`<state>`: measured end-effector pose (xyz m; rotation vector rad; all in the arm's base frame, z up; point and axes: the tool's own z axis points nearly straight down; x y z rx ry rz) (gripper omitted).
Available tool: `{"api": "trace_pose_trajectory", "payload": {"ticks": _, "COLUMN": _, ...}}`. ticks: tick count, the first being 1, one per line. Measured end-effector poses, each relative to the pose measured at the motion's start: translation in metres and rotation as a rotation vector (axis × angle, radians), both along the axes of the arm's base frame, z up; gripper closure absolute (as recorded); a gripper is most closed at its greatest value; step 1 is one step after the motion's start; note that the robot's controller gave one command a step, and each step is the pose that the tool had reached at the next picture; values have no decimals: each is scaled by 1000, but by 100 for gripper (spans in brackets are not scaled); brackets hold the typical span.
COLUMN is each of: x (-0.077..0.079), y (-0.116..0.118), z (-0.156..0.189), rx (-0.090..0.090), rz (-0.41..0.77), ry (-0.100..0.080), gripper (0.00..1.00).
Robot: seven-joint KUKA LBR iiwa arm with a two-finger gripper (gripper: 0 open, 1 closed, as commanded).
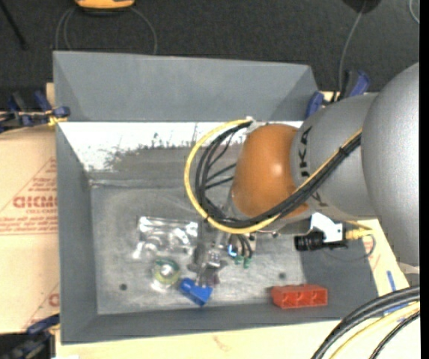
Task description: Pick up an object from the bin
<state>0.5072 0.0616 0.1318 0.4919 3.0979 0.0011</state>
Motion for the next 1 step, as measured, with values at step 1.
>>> {"api": "trace_pose_trajectory", "payload": {"ticks": 1, "x": -12, "y": 38, "z": -58, "rx": -2, "rz": 72, "ry": -3, "gripper": 0}}
